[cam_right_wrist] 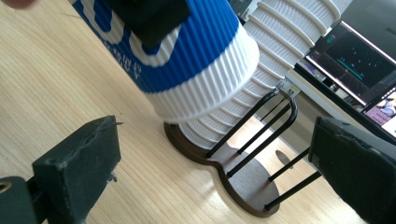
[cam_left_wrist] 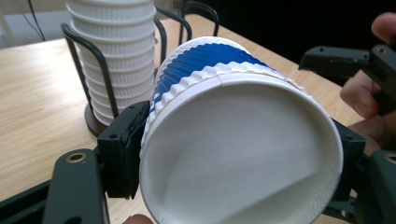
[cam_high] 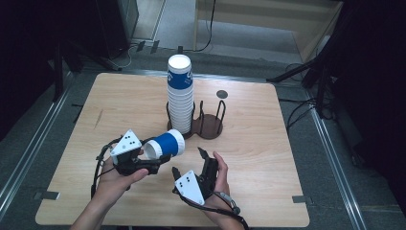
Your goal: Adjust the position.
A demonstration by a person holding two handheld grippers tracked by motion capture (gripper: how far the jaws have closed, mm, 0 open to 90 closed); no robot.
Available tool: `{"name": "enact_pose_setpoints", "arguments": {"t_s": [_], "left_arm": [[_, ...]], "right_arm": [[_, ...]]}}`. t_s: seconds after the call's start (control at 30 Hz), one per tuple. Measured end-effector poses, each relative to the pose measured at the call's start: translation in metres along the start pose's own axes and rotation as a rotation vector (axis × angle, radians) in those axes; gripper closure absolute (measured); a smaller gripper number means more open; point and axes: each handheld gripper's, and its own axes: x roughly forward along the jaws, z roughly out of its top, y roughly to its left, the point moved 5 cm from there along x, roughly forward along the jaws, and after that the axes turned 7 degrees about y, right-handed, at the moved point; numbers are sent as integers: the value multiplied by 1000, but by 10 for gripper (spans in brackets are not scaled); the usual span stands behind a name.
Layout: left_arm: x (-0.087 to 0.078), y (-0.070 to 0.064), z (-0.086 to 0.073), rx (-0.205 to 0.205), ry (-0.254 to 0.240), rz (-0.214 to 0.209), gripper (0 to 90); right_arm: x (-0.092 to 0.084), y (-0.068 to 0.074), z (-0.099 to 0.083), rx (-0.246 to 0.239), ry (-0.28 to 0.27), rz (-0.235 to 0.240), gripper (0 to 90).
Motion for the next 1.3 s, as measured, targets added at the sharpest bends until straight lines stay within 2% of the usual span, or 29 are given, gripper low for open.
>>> {"name": "enact_pose_setpoints", "arguments": {"t_s": [0.13, 0.2, 0.33, 0.47, 0.53, 0.57, 0.6, 0.67, 0.7, 0.77, 0.83, 0.93, 1.13, 1.17, 1.2, 1.3], "left_arm": [[-3, 2, 2, -5, -34, 13, 257], [-5, 3, 3, -11, -52, 11, 257], [-8, 5, 5, -12, -88, 23, 257], [-10, 7, 7, -27, -137, 17, 258], [-11, 7, 8, -44, -181, 3, 257], [-11, 7, 8, -44, -181, 3, 257], [-14, 8, 9, -50, -221, -1, 257], [-14, 9, 10, -51, -237, 0, 257], [-16, 8, 11, -53, -264, -11, 257], [-17, 8, 12, -50, -277, -11, 257], [-18, 7, 13, -41, -326, -5, 257], [-19, 6, 14, -36, -383, -4, 257], [-17, 7, 13, -36, -428, 0, 258], [-17, 7, 13, -36, -428, 0, 258], [-17, 6, 13, -37, -443, -6, 258], [-16, 6, 13, -38, -469, -12, 258]], "right_arm": [[0, -2, 0, 52, 0, 18, 20], [0, -3, 0, 63, 0, 10, 20], [1, -4, -1, 96, 3, 20, 20], [2, -6, -1, 134, 4, 25, 20], [2, -7, -2, 148, 6, 32, 20], [2, -7, -2, 148, 6, 32, 20], [3, -8, -2, 168, 13, 31, 20], [3, -9, -3, 183, 15, 30, 20], [3, -9, -2, 199, 15, 32, 20], [3, -11, -2, 237, 11, 39, 20], [3, -14, -1, 272, 10, 29, 20], [2, -17, 0, 297, 3, 13, 20], [2, -20, 1, 371, -7, 32, 21], [2, -20, 1, 371, -7, 32, 21], [1, -21, 2, 400, -9, 41, 25], [1, -23, 3, 439, -24, 56, 36]]}}
